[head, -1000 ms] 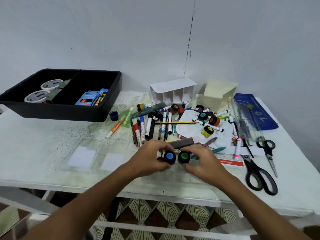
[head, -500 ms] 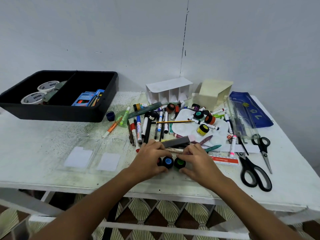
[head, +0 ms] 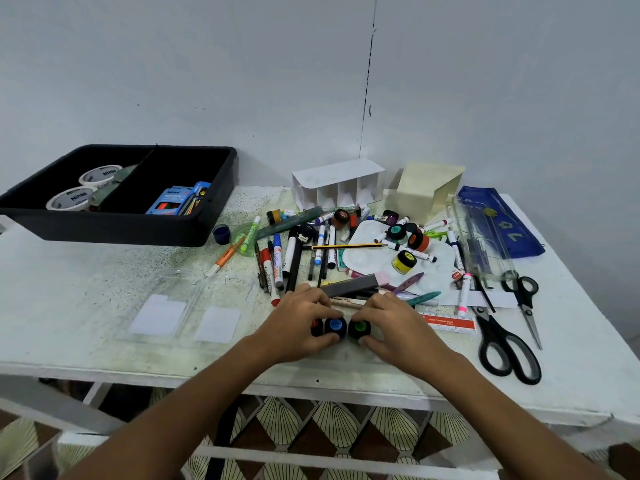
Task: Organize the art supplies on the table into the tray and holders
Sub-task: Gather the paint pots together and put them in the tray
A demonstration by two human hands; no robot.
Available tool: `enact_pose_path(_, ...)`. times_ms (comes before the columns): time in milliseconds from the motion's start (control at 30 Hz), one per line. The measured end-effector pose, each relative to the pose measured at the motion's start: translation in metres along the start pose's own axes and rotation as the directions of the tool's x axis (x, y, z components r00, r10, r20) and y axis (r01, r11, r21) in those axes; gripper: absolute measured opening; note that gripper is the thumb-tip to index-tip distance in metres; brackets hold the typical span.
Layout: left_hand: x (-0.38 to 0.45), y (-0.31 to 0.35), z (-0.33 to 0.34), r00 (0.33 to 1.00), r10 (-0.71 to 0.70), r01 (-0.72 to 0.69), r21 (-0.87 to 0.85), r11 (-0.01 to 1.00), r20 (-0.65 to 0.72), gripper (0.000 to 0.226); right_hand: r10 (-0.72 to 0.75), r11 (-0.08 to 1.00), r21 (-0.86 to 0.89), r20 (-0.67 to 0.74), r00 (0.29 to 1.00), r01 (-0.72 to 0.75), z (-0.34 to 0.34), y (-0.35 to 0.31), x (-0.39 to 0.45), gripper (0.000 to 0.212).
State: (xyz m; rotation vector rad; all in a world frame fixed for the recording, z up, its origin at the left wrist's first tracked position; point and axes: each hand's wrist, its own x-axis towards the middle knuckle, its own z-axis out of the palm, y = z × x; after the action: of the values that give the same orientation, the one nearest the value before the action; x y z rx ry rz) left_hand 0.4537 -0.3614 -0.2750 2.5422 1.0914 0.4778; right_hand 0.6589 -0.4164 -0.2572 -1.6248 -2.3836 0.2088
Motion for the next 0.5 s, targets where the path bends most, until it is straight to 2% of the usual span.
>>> enact_pose_path(267,0.007,0.001,-0.004,0.999,0.034,-0.035,0.031,0.999,0.040,0.041,0.005,1.000,0.015,0.046,0.999,-0.006,-0.005,0.000,0.002,0.037)
enact_pose_path(367,0.018,0.005,-0.007,0.998,0.033,-0.034,0.009,0.999,0.045,0.047,0.037,0.976,0.212,0.057,0.998,-0.048,-0.015,0.008,0.005,0.026)
enact_pose_path(433,0.033,0.013,-0.011,1.000,0.027,-0.027,-0.051,0.998,0.002,0.047,0.096,0.935,0.346,-0.020,0.995,-0.084,-0.026,0.023,0.011,0.019)
enact_pose_path(500,0.053,0.025,-0.015,0.999,0.014,-0.019,-0.117,0.993,-0.040,0.044,0.194,0.910,0.397,-0.155,0.969,-0.118,-0.038,0.044,0.021,0.018)
